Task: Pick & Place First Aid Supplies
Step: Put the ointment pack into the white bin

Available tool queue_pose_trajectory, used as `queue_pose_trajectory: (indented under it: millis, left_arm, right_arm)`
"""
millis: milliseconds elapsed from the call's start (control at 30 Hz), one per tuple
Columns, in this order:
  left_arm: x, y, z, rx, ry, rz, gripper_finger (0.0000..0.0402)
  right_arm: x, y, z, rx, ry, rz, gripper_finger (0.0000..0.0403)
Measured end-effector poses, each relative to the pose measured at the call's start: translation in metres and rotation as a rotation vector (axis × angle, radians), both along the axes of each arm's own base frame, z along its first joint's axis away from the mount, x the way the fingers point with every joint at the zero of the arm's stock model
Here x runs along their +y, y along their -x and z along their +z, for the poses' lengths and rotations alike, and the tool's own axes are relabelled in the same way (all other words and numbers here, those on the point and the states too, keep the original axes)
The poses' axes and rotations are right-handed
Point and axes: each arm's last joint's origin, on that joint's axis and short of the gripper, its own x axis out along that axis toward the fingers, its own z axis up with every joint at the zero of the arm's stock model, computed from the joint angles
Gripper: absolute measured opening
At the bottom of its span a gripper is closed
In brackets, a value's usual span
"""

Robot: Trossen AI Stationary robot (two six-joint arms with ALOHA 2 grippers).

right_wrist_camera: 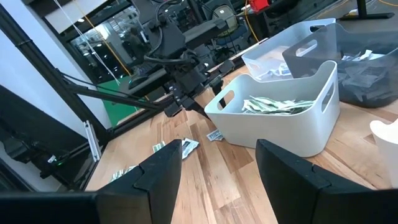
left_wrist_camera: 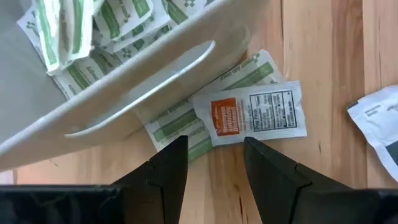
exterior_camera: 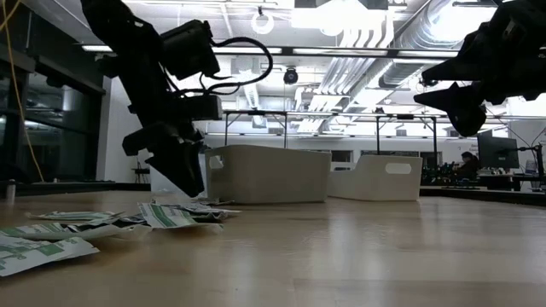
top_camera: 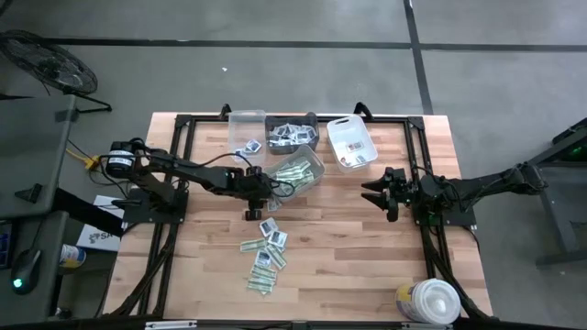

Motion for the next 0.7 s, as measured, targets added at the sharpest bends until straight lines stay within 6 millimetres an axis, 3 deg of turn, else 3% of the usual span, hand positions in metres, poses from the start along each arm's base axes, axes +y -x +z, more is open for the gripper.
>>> queue_pose_trajectory:
  millis: [700]
  left_arm:
    - [0.0005, -0.004, -0.0048, -0.02, 0.029, 0.052, 0.0154]
  right_arm:
    - [0.0, 0.0, 0.0, 0.0, 0.0, 0.0, 0.02]
